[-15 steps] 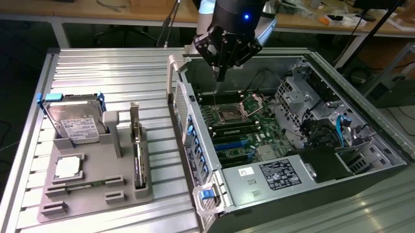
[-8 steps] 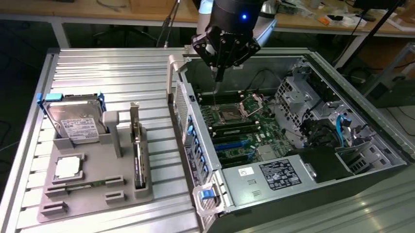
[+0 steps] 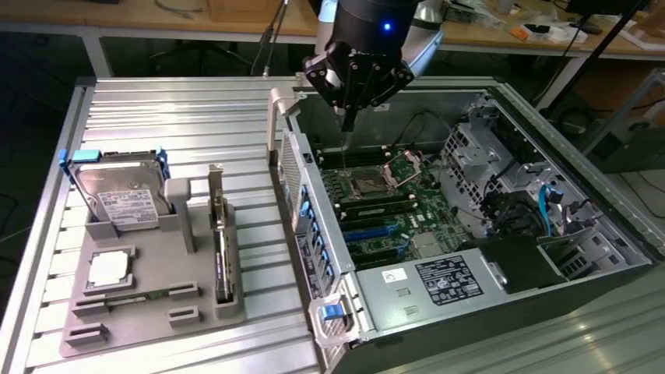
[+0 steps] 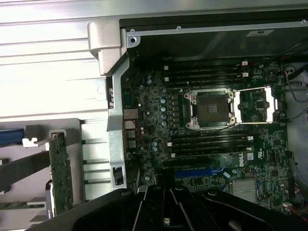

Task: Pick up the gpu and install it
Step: 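Reach for the gpu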

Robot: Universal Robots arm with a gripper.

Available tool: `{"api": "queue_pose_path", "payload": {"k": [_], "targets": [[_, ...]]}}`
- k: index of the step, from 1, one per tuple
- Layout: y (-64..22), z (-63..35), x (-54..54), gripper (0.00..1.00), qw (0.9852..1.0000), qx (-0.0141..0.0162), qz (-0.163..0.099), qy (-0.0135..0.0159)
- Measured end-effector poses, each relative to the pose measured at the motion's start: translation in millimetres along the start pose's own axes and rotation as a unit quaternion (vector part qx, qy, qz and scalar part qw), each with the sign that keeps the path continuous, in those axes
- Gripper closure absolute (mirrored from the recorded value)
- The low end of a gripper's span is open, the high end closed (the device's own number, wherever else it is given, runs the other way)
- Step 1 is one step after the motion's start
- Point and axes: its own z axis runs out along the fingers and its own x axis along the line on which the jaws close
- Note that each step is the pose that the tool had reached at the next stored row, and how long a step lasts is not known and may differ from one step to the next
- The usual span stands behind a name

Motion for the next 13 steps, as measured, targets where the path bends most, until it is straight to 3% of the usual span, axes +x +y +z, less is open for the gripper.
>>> {"api": "queue_pose_path", "payload": {"k": [13], "targets": [[-1.2, 0.0, 11.6, 0.89, 1.0, 0.0, 0.0, 0.0]]}}
